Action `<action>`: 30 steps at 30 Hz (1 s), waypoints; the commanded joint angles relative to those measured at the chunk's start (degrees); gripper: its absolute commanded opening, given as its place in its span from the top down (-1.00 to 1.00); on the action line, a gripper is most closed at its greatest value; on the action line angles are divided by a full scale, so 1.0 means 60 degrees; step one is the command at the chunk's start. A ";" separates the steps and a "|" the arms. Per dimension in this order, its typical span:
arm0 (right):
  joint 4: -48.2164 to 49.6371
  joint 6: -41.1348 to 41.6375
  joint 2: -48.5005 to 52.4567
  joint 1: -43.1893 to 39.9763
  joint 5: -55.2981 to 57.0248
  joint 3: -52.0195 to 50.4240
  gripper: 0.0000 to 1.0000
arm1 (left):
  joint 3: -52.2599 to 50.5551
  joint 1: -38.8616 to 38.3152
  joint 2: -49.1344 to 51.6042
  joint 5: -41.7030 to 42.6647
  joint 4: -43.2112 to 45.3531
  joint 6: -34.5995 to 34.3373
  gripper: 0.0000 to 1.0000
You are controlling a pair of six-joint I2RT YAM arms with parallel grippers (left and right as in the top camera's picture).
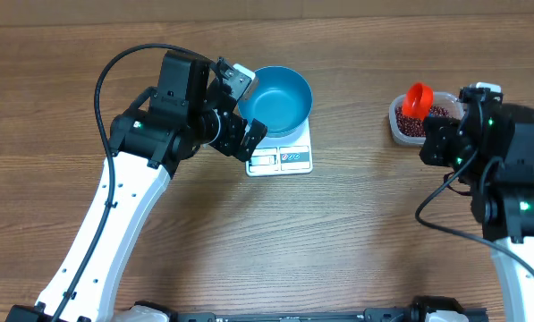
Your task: Scoop item into bowl and weigh 150g on scale
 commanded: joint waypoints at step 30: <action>-0.1497 -0.3100 0.5278 0.0739 0.5220 0.3027 0.93 | 0.0142 -0.0029 -0.0226 0.0178 0.0011 0.0178 -0.99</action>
